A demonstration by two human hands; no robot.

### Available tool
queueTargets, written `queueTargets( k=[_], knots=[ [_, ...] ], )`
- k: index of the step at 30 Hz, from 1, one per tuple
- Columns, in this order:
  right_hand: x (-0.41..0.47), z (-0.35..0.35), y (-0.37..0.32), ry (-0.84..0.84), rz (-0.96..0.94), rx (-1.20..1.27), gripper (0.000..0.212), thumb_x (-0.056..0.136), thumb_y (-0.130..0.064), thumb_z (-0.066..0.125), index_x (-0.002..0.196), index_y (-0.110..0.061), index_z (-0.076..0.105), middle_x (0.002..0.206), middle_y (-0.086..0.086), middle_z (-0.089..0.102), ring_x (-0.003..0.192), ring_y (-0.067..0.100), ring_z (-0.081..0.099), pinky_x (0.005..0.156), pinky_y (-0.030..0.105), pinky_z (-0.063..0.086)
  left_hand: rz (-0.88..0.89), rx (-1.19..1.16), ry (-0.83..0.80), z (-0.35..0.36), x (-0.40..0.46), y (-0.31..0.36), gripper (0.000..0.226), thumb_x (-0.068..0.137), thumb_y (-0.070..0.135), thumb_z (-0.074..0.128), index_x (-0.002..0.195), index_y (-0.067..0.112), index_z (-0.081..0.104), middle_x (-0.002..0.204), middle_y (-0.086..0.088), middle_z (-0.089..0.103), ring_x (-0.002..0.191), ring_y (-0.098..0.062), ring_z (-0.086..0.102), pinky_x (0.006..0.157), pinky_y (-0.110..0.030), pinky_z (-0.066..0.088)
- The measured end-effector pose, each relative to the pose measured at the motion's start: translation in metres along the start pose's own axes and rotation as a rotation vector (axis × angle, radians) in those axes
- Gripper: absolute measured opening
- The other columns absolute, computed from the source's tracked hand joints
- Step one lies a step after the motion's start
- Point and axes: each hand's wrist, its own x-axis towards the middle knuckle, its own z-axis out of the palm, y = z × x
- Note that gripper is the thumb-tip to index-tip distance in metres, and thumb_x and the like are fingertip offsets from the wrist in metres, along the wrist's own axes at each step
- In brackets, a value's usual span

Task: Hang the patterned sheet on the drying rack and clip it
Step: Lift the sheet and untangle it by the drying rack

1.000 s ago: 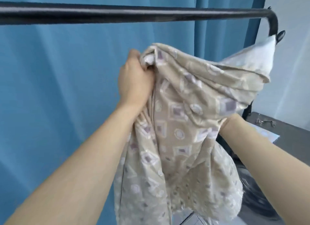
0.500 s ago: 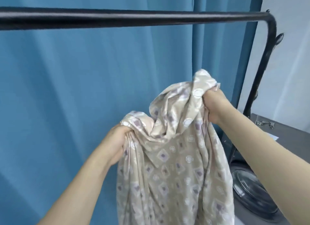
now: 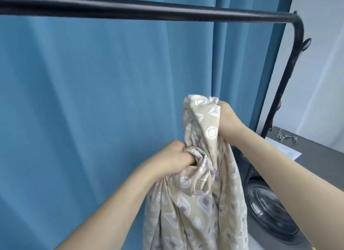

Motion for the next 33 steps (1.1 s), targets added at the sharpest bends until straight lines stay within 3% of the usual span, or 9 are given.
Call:
queueTargets(
  k=[3,5,11,16,20,22,24,27,33],
  knots=[
    [-0.008,-0.027,-0.014,-0.393,0.152,0.099,0.006,0.088,-0.003,0.063,0.094,-0.005,0.064,0.075,0.0,0.07,0.067,0.011,0.065,0.057,0.021,0.053,-0.102,-0.267,0.316,-0.024,0.011,-0.019,0.019,0.079,0.019,0.063,0.081,0.005,0.075,0.08,-0.008,0.075,0.079,-0.022,0.072,0.076,-0.041,0.058],
    [-0.01,-0.051,-0.013,-0.566,0.263,0.31,0.046,0.076,-0.012,0.072,0.118,0.005,0.06,0.107,0.018,0.068,0.093,0.029,0.068,0.079,0.036,0.058,-0.15,-0.366,0.485,-0.043,0.015,-0.029,0.024,0.071,0.023,0.063,0.078,0.004,0.075,0.079,-0.015,0.074,0.082,-0.031,0.073,0.076,-0.054,0.056],
    [-0.016,-0.025,0.004,-0.542,0.371,0.942,0.087,0.076,-0.067,0.056,0.139,-0.008,0.05,0.141,0.019,0.05,0.129,0.035,0.049,0.108,0.05,0.038,-0.028,-0.207,0.508,-0.035,0.023,-0.01,0.033,0.068,0.03,0.057,0.078,0.0,0.066,0.08,-0.021,0.071,0.07,-0.024,0.068,0.072,-0.052,0.055],
    [-0.017,0.004,0.006,-0.469,0.213,0.422,0.046,0.071,-0.016,0.075,0.113,-0.013,0.058,0.1,0.005,0.071,0.089,0.016,0.07,0.072,0.028,0.056,0.023,-0.249,0.506,-0.025,0.021,-0.004,0.02,0.069,0.025,0.058,0.075,0.006,0.063,0.076,-0.022,0.069,0.064,-0.041,0.065,0.064,-0.051,0.055],
    [-0.01,-0.005,-0.005,-0.498,0.14,-0.062,0.092,0.067,-0.014,0.073,0.141,-0.041,0.025,0.121,-0.002,0.06,0.107,0.019,0.064,0.093,0.036,0.051,0.011,-0.336,0.576,-0.034,0.014,-0.005,0.022,0.063,0.024,0.061,0.084,0.018,0.056,0.086,-0.018,0.069,0.067,-0.024,0.064,0.068,-0.046,0.055],
    [-0.009,0.001,-0.01,-0.605,0.074,-0.262,0.082,0.078,-0.009,0.066,0.147,-0.029,0.028,0.129,0.005,0.059,0.117,0.027,0.058,0.101,0.047,0.046,0.036,-0.34,0.626,-0.041,0.014,-0.006,0.021,0.061,0.025,0.061,0.081,0.02,0.054,0.084,-0.015,0.068,0.071,-0.025,0.064,0.072,-0.046,0.054],
    [-0.011,0.004,-0.02,-0.693,0.09,-0.246,0.046,0.081,-0.018,0.068,0.124,-0.009,0.054,0.113,0.007,0.066,0.108,0.026,0.063,0.097,0.052,0.047,0.068,-0.298,0.672,-0.049,0.014,-0.005,0.013,0.063,0.023,0.057,0.075,0.021,0.053,0.074,-0.009,0.062,0.067,-0.02,0.058,0.069,-0.046,0.052],
    [-0.02,0.012,-0.03,-0.743,0.132,-0.056,0.033,0.08,-0.034,0.077,0.105,-0.015,0.068,0.105,-0.001,0.073,0.101,0.016,0.068,0.091,0.029,0.052,0.105,-0.288,0.725,-0.064,0.013,0.0,0.008,0.062,0.019,0.055,0.07,0.02,0.054,0.066,-0.004,0.057,0.062,-0.017,0.051,0.061,-0.044,0.049],
    [-0.034,0.048,-0.02,-0.485,0.025,0.03,0.027,0.07,0.0,0.063,0.06,-0.015,0.043,0.059,-0.001,0.038,0.055,0.016,0.036,0.053,0.028,0.028,0.144,-0.088,0.782,-0.08,0.007,0.004,0.016,0.073,0.014,0.061,0.064,0.02,0.048,0.06,0.006,0.05,0.057,-0.017,0.042,0.055,-0.028,0.037]
  ],
)
